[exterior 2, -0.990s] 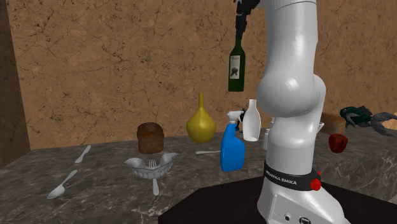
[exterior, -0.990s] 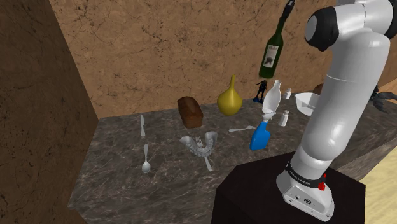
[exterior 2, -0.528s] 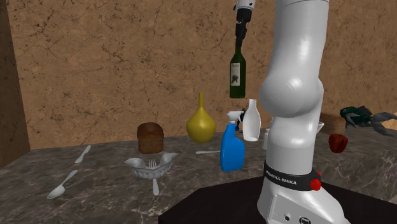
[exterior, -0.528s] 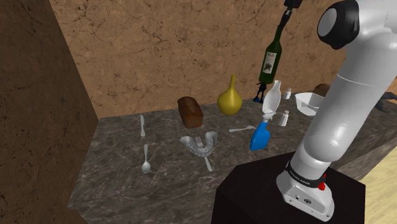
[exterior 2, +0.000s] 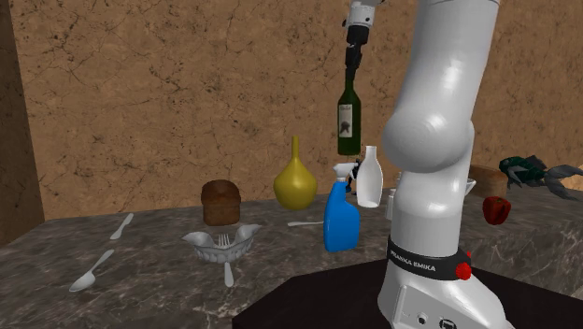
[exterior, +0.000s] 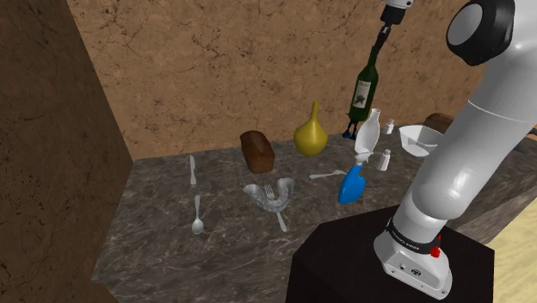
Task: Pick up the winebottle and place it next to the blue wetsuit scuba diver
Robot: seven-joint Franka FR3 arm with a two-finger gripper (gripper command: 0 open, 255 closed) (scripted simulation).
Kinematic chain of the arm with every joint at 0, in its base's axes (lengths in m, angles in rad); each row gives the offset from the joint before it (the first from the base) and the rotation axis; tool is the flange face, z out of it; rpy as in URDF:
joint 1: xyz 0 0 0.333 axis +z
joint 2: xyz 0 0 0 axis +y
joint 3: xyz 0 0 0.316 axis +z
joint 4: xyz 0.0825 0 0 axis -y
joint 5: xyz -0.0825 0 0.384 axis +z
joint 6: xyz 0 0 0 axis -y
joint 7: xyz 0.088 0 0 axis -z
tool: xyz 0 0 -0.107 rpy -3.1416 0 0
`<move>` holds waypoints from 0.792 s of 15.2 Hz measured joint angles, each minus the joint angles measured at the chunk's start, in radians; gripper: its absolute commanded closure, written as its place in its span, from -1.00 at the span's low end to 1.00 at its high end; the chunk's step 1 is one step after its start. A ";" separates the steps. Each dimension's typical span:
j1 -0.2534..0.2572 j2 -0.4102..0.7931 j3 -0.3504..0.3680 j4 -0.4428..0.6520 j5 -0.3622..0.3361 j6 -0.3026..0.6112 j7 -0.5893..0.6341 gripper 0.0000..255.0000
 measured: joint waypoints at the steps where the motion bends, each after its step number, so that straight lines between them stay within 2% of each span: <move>1: 0.001 -0.012 0.004 -0.027 -0.009 0.019 0.004 1.00; 12: 0.001 -0.080 0.030 -0.230 -0.061 0.177 0.028 1.00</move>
